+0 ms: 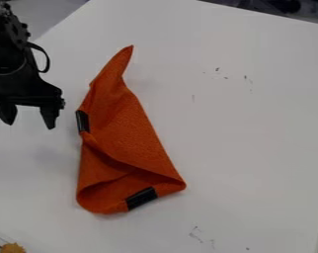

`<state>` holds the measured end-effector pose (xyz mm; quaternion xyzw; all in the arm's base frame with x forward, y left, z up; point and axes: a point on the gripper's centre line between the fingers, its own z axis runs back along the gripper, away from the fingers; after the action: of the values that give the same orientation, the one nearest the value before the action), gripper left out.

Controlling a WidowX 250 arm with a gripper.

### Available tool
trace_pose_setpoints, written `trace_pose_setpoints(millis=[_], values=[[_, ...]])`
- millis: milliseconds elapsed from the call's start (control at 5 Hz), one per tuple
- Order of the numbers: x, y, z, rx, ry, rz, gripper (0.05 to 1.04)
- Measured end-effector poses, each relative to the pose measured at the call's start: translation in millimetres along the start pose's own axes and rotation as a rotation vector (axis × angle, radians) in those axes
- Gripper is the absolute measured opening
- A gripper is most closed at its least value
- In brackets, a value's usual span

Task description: Unfold the cloth from left to right

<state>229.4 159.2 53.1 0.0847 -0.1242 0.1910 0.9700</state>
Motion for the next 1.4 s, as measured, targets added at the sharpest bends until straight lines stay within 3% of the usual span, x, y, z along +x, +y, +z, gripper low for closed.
trace_pose_setpoints(millis=[200, 600, 1000, 1400], values=[[-3.7, -1.1, -5.7, -0.004, 0.023, 0.008, 1.001], [16.0, -21.7, -13.7, -0.017, -0.005, -0.025, 1.001], [30.9, -41.8, -33.9, -0.08, -0.002, -0.047, 1.001], [33.0, -47.9, -40.8, -0.103, 0.013, -0.051, 1.001]])
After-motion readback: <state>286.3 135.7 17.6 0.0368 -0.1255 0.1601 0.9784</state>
